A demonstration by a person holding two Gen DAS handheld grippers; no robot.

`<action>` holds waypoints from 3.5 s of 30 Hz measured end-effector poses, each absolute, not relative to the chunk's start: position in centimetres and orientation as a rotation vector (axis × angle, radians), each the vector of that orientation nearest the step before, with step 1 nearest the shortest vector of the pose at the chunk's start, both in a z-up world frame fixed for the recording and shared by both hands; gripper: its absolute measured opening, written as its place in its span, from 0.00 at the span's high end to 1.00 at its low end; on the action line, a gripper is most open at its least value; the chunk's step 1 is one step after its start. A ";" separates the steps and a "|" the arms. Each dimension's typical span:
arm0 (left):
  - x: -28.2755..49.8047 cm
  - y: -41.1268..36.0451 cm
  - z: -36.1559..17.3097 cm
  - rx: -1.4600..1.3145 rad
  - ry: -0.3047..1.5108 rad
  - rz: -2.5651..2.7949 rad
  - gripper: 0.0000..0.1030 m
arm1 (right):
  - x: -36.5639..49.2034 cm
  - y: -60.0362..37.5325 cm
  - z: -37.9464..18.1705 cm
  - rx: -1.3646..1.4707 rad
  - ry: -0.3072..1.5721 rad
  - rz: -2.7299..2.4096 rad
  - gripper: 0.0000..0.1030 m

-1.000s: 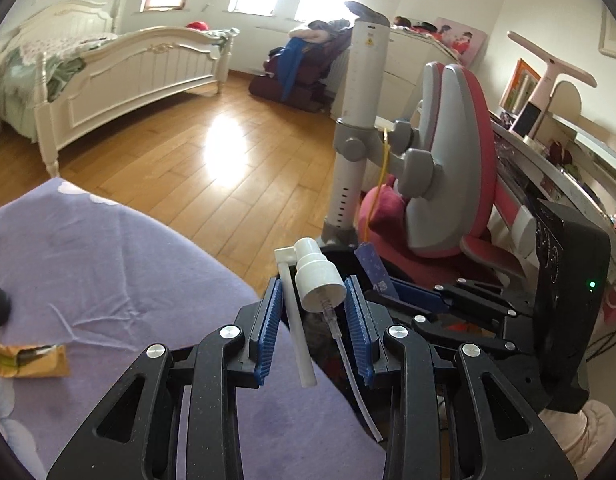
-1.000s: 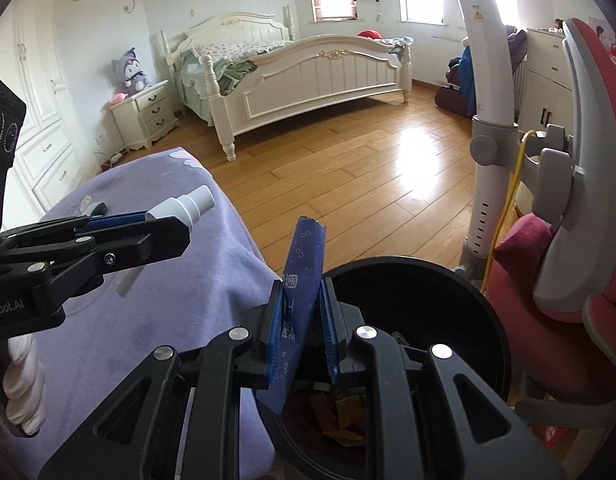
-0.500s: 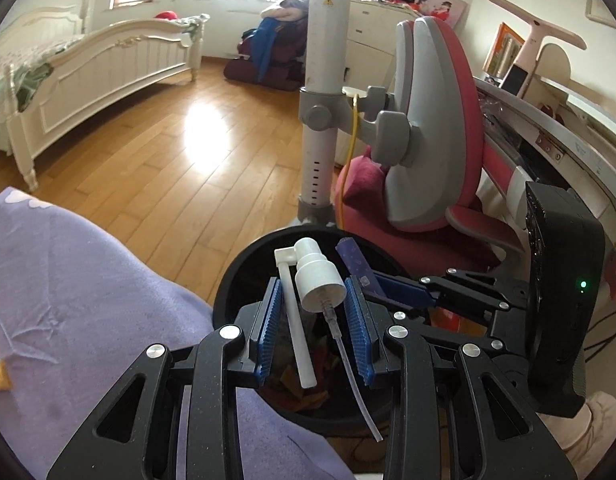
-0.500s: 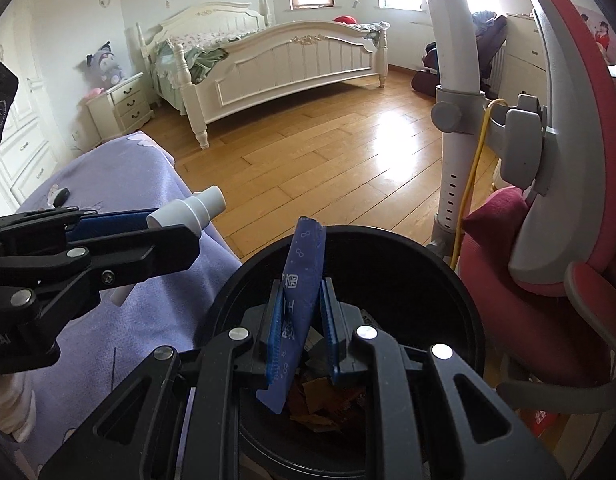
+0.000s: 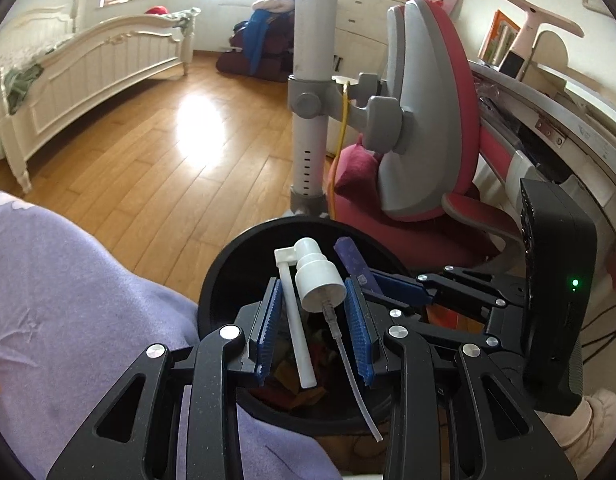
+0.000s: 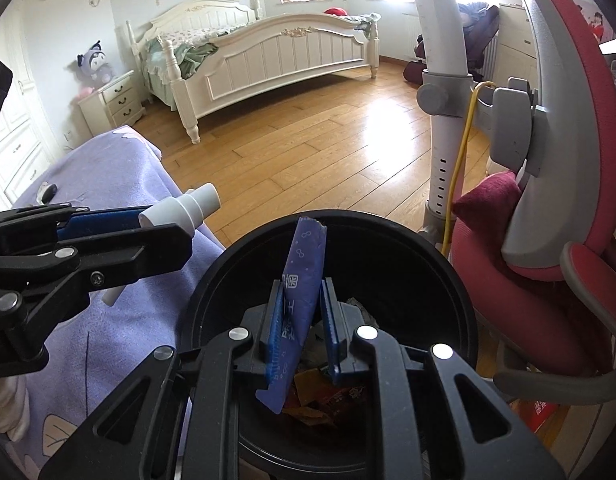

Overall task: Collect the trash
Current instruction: 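Carry the spray pump and blue tube over the black bin and open both grippers, then grasp the clear lid with the left gripper while the right grasps the gold wrapper, then carry the lid and gold wrapper over the black bin and open both grippers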

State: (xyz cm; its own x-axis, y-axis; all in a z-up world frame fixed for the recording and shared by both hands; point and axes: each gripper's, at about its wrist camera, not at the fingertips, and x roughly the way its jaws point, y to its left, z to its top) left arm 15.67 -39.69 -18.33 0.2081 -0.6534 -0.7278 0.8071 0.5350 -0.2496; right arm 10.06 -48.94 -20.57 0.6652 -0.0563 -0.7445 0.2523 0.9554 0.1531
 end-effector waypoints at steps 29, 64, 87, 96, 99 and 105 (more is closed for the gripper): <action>17.7 -32.2 -15.8 0.140 0.821 -0.764 0.14 | 11.0 -45.1 -18.4 0.259 0.799 -0.059 0.34; 34.0 -12.3 -18.7 0.094 0.924 -0.318 0.45 | 26.2 -23.6 -15.3 -0.116 0.889 0.570 0.34; 28.0 -14.4 -16.8 -0.040 0.839 -0.483 0.46 | 20.5 -31.4 -13.8 0.207 0.781 0.343 0.89; 21.4 -24.7 -14.6 -0.004 0.812 -0.739 0.46 | 14.2 -39.6 -14.9 0.287 0.683 0.037 0.89; 19.5 -28.1 -15.0 0.015 0.826 -0.809 0.46 | 12.8 -42.0 -15.6 0.284 0.684 -0.040 0.88; 16.9 -33.2 -16.0 0.078 0.839 -0.903 0.46 | 11.3 -45.5 -17.6 0.267 0.709 -0.134 0.88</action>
